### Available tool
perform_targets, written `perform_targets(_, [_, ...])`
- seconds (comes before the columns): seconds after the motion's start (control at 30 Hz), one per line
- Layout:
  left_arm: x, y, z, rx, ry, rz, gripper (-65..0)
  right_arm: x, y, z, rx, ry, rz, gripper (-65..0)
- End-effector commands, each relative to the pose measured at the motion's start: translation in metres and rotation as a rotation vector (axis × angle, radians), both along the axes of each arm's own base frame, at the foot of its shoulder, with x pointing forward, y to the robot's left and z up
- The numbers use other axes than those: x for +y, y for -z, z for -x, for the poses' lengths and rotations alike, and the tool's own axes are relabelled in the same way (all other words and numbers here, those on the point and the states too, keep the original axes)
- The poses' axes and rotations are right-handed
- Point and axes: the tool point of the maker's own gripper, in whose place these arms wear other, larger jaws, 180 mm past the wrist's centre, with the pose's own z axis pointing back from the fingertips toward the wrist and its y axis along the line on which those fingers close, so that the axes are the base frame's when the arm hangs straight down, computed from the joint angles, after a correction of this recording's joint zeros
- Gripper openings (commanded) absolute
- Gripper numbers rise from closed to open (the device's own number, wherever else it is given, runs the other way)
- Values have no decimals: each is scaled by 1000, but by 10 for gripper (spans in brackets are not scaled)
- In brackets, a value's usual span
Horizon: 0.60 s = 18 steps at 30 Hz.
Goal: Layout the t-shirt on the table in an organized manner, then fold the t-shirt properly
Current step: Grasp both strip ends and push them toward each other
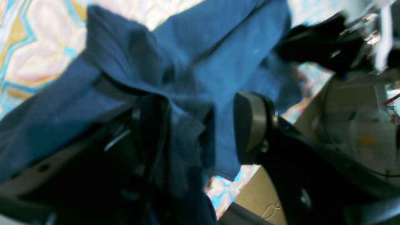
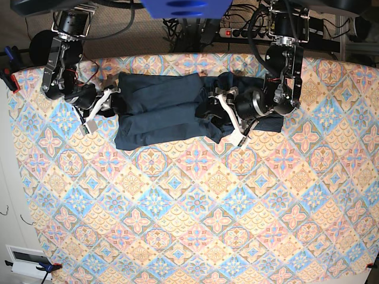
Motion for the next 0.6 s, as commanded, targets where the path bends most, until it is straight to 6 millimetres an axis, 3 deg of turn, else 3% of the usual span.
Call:
perform_targets(0.0, [2, -18, -12, -47, -25, 58, -291, -3, -7, -4, -24, -4, 6, -394])
perform_targets(0.07, [11, -31, -19, -54, -77, 136, -291, -2, -7, -4, -23, -6, 5, -394])
perform_targets(0.17, [46, -53, -32, -72, -196, 249, -291, 0, -9, -5, -29, -3, -15, -394])
perform_targets(0.43, [140, -69, -33, -107, -353, 198, -291, 14, -13, -7, -38, -18, -77, -350])
perform_targets(0.57, [158, -71, -30, -112, -375, 176, -291, 32, -18, -8, -48, -45, -142, -350])
